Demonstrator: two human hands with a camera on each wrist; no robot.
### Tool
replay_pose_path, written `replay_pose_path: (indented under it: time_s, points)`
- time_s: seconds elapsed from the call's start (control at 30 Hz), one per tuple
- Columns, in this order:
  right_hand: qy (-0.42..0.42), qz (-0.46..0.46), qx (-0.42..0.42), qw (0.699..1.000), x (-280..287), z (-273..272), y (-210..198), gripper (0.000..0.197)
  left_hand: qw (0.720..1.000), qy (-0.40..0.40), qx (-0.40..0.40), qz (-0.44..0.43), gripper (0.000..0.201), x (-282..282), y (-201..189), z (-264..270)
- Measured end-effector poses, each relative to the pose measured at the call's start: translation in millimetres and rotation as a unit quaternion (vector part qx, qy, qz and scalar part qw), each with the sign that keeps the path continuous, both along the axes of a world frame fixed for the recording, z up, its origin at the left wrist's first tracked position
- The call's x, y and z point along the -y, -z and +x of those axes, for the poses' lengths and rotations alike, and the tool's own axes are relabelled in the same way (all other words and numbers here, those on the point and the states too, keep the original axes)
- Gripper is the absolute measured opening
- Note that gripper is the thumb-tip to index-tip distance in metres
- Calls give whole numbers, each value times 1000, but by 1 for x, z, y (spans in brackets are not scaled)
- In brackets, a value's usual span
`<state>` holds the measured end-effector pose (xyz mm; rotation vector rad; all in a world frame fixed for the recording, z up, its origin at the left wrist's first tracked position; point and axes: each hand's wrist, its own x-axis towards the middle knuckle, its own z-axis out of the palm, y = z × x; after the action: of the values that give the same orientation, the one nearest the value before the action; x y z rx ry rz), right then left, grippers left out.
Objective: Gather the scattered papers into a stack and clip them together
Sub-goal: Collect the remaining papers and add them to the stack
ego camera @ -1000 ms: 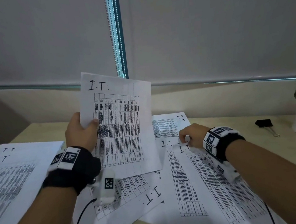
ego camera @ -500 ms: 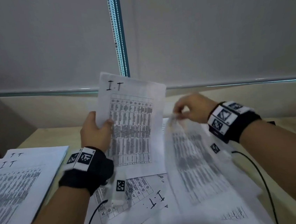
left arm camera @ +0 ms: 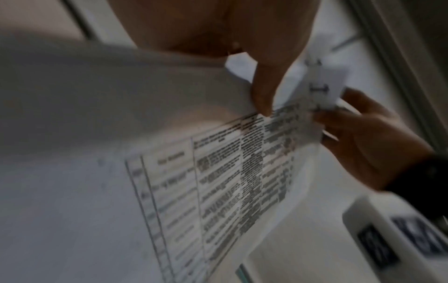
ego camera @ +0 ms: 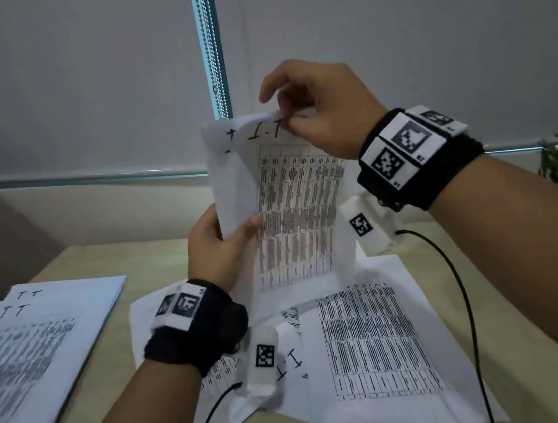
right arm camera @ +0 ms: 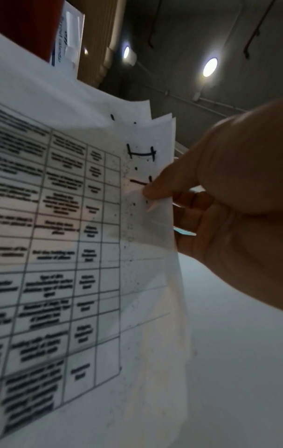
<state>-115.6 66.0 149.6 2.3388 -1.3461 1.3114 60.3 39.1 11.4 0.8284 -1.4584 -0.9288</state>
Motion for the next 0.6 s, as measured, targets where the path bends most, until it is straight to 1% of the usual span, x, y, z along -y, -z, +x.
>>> replay_pose_path:
  time_s: [0.07,0.1,0.17,0.2,0.27,0.3,0.33,0.37,0.4,0.43,0.47,0.5,0.53,0.57,0.6]
  points:
    - [-16,-13,21,1000,-3,4,0,28,999,3,-18,31,14,-1,1,2]
    - [-22,-19,25,999,-3,6,-1,27,999,-2,-2,32,14,-1,1,1]
    - [-33,-26,20,999,-3,11,-5,26,998,-37,36,27,16,0,2,0]
    - [-18,-36,3,999,-1,11,-7,28,997,-65,42,27,18,6,3,4]
    - [44,-42,-20,998,8,1,-5,35,992,-109,42,39,17,16,2,20]
    - [78,-25,-4,997,14,-7,2,38,990,-125,41,45,14,23,1,34]
    - [110,20,24,993,21,-16,15,39,988,-141,39,48,7,29,2,48]
    - [137,94,42,985,28,-26,35,39,985,-160,34,59,11,32,2,63]
    - [165,192,28,967,35,-36,60,39,980,-182,28,74,22,38,6,79]
    - [193,295,-31,936,41,-44,89,41,975,-200,25,90,30,42,11,95]
    - [207,379,-106,895,44,-51,118,45,971,-212,27,108,33,48,18,109]
    - [215,440,-169,855,44,-56,143,50,968,-217,29,126,33,49,23,120]
    - [216,479,-207,825,42,-59,162,56,963,-227,34,142,33,54,31,131]
    - [213,504,-220,808,41,-61,174,63,959,-236,43,151,32,55,36,140]
    - [205,520,-221,799,40,-61,182,72,955,-244,56,160,32,56,40,147]
